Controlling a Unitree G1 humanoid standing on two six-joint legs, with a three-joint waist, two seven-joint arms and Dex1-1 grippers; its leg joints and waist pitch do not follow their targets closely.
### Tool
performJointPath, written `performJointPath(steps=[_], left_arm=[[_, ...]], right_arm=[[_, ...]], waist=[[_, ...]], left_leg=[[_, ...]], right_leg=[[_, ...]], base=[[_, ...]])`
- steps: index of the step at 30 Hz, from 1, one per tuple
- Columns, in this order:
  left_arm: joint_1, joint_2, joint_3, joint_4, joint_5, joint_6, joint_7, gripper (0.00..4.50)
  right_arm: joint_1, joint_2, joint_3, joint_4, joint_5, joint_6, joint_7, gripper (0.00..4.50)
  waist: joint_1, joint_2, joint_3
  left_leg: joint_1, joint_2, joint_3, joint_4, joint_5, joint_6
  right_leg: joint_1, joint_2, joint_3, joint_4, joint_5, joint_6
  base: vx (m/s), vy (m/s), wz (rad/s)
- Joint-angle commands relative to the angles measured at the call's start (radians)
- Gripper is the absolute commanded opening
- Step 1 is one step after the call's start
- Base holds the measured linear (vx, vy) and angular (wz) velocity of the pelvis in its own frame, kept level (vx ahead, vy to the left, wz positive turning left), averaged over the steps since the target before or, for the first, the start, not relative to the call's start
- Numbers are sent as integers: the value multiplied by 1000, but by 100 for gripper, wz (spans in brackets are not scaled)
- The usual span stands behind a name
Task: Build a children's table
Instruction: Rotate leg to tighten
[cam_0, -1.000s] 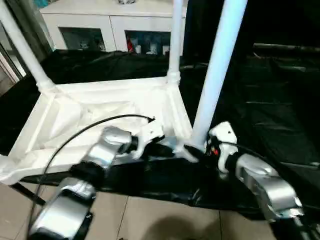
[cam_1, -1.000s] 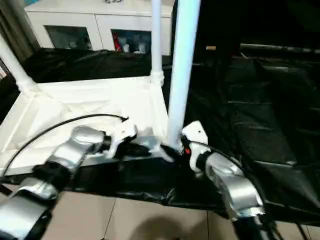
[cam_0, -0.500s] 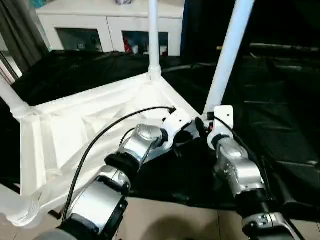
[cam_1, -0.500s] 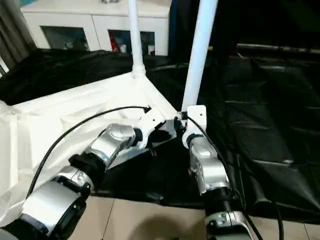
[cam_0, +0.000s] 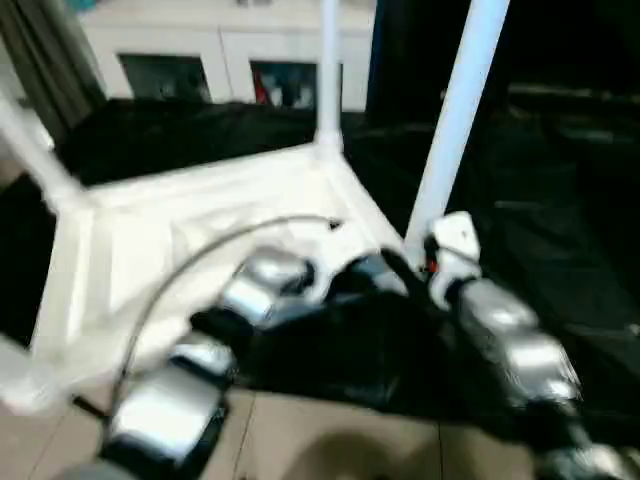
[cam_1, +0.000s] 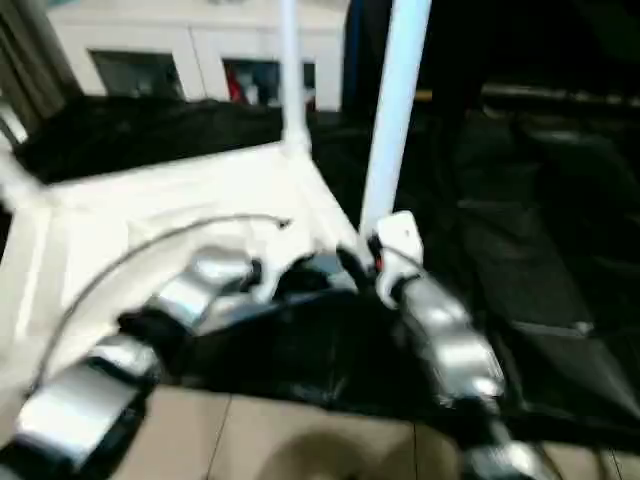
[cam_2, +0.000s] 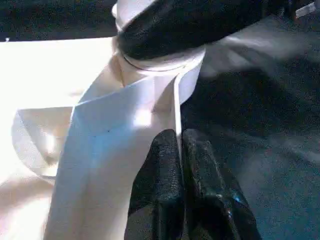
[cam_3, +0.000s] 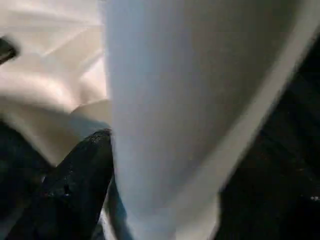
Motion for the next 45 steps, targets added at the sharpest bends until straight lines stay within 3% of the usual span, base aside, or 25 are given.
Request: performJointPath(steps=[1,5,9,15,16,18,19,22,28,31,32,34,36,39,45], left_arm=[[27,28,-13,-47,-38,-24,-123,0],[52,68,-15,-73,-54,-31,-199,0],[91,109,-8,-126,-75,-17,-264,0],[107,118,0,-157,-83,-5,-273,0],[111,114,2,-163,-85,3,-269,0],[111,114,2,-163,-85,3,-269,0],[115,113,2,-169,-84,8,-266,0],[121,114,1,-180,-84,14,-265,0],[119,114,0,-174,-73,17,-240,0],[86,72,21,-98,-28,22,-60,0],[82,66,23,-91,-23,22,-37,0],[73,47,28,-78,-12,33,25,0],[64,27,32,-66,-1,44,84,0],[16,-72,40,-8,20,119,271,0],[-32,-174,37,37,27,133,384,0]], right_arm=[[36,-53,38,-75,36,33,127,386],[77,-106,52,-133,62,61,204,386],[96,-133,49,-172,96,90,252,386],[82,-113,38,-138,93,75,242,333],[77,-112,48,-134,89,78,250,324],[77,-112,48,-134,89,78,250,312],[76,-113,59,-133,81,79,254,301],[77,-106,67,-128,72,75,242,282],[84,-84,58,-117,53,72,199,272],[81,9,11,-37,22,87,18,272],[79,24,3,-26,18,90,-10,272],[68,66,-18,4,6,95,-91,272],[56,107,-41,33,-1,101,-168,272],[-31,244,-85,168,-22,78,-396,272],[-130,331,-84,311,-53,3,-507,272]], waist=[[5,-12,-65],[7,-10,-61],[7,-10,-61],[8,-12,-62],[8,-16,-63],[8,-13,-63],[8,-18,-63],[8,-17,-62],[5,-16,-62],[-2,-14,-60],[-3,-19,-59],[-5,-17,-58],[-9,-21,-58],[-17,-17,-58],[-12,-24,-64]], left_leg=[[-3,21,-2,-68,-166,116],[-2,21,-1,-70,-196,95],[-4,23,-4,-73,-188,82],[-4,22,-2,-71,-173,74],[-5,23,-3,-71,-164,75],[-4,24,-3,-71,-160,76],[-4,23,-2,-71,-156,78],[-6,22,-1,-70,-149,80],[-5,21,-2,-71,-155,74],[-3,17,-1,-71,-175,58],[-1,15,0,-71,-185,53],[3,16,-2,-73,-199,43],[-3,15,-5,-74,-205,39],[0,10,-5,-74,-210,25],[0,9,-2,-71,-181,45]], right_leg=[[69,-56,50,-68,-247,-208],[64,-56,50,-74,-315,-193],[63,-56,50,-72,-326,-186],[60,-57,51,-71,-325,-183],[61,-57,51,-69,-317,-183],[60,-57,51,-68,-310,-185],[60,-57,52,-67,-306,-185],[60,-57,52,-67,-310,-182],[59,-57,51,-70,-330,-172],[54,-54,48,-77,-366,-163],[53,-53,47,-80,-386,-158],[51,-54,46,-86,-437,-135],[55,-53,45,-86,-444,-124],[48,-54,43,-90,-469,-120],[50,-53,49,-85,-382,-139]], base=[[0,0,0],[0,0,0],[0,0,0],[0,0,0],[0,0,0],[0,0,0],[0,0,0],[0,0,0],[0,0,0],[0,0,0],[0,0,0],[0,0,0],[0,0,0],[0,0,0],[0,0,0]])
